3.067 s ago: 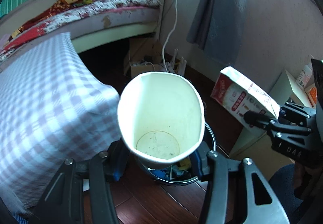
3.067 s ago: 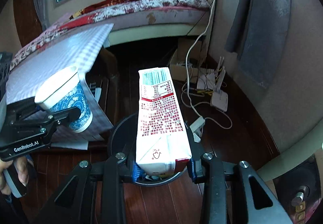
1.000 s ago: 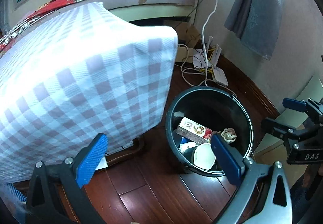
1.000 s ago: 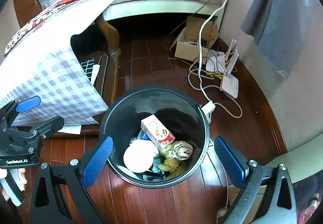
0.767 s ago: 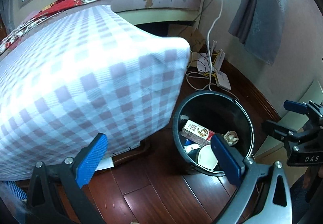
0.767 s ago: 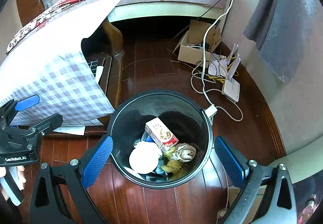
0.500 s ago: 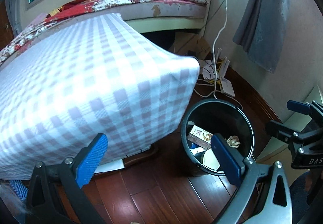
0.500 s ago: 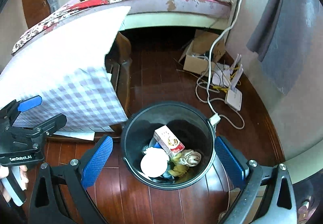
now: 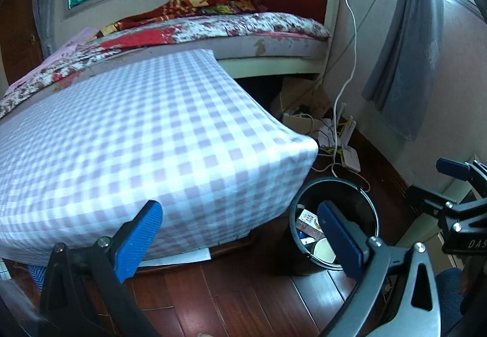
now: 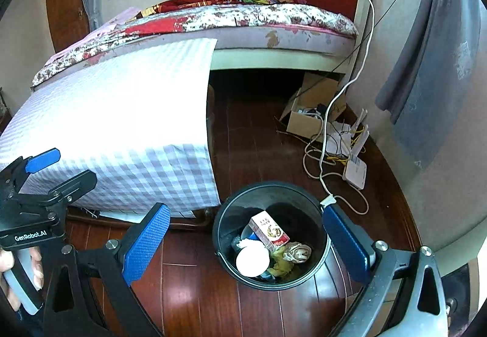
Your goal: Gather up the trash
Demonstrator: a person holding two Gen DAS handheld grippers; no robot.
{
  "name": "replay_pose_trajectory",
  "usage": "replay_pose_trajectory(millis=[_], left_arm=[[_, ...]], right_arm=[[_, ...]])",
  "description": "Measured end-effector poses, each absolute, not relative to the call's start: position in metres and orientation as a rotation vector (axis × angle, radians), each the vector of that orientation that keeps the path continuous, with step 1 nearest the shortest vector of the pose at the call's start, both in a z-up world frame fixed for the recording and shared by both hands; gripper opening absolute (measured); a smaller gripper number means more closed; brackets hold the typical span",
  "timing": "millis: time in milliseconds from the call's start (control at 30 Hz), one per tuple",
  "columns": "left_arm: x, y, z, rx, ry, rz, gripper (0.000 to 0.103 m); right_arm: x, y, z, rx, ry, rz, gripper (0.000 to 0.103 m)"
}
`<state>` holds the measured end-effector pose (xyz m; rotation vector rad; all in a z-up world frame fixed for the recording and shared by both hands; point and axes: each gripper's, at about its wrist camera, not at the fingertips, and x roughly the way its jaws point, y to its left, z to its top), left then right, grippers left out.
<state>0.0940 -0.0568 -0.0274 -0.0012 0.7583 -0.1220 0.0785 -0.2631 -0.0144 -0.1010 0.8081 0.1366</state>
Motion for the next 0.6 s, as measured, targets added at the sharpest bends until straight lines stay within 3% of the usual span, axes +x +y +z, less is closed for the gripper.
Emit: replay_pose_trajectory(millis=[600], left_arm=[[0.058, -0.027, 0.022, -0.024, 0.687, -0.056, 0.102]], right_arm=[[0.047, -0.235, 0.051, -0.107, 0.707, 0.143, 0.102]])
